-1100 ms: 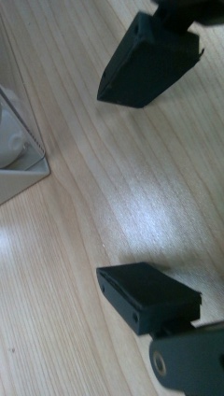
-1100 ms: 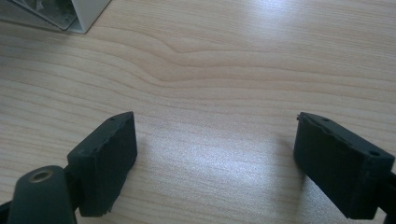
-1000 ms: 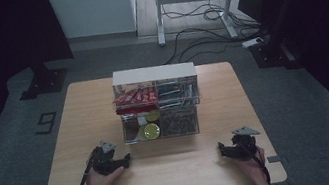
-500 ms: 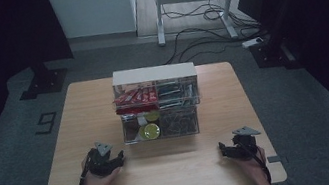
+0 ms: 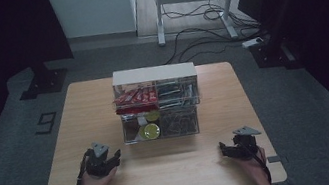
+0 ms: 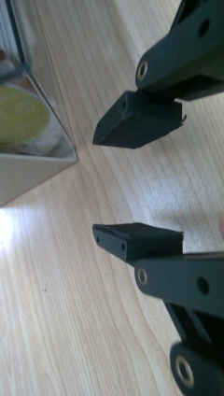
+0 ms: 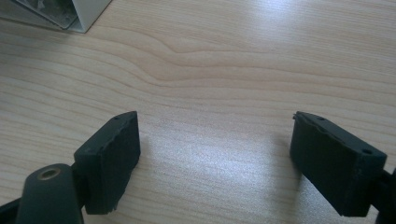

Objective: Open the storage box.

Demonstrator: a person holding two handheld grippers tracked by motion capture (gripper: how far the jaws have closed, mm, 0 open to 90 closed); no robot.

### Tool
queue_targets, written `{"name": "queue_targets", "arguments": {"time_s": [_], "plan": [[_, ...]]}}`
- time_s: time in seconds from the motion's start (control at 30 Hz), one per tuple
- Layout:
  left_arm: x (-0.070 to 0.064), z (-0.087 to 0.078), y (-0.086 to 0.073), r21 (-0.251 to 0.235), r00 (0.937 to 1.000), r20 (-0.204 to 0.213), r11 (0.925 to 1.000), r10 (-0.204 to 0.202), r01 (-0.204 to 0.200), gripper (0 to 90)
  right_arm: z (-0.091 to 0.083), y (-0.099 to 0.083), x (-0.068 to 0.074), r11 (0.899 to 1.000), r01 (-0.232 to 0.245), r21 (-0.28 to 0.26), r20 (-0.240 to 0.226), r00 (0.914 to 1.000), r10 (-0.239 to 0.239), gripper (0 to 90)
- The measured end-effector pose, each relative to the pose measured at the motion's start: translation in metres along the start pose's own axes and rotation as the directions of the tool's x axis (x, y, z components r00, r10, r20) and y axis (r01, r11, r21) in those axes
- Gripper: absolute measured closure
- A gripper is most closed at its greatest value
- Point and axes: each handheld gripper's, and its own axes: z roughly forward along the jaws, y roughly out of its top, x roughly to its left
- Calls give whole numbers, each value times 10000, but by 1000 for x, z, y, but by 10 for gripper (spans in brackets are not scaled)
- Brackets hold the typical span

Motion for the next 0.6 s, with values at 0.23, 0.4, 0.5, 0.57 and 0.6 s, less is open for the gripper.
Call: {"name": "queue_targets", "arguments": {"time_s": [0.23,0.4,0.5,0.57,0.6], "plan": [[2,-11,5,-232,9974,684,9994,-240,256,617,0,0,0,10000,-4,-14,13,10000,4,168],[2,-17,9,-395,9941,1052,9988,-255,298,662,0,0,-1,10000,-10,-21,20,10000,10,170],[2,-22,12,-428,9914,1274,9985,-286,343,688,0,0,-1,10000,-12,-19,20,10000,12,171],[2,-25,14,-555,9894,1425,9978,-283,365,707,0,0,-1,10000,0,-24,22,10000,0,171],[1,-27,16,-604,9883,1504,9975,-270,364,716,0,0,-1,10000,-2,-25,24,10000,2,172]]}}
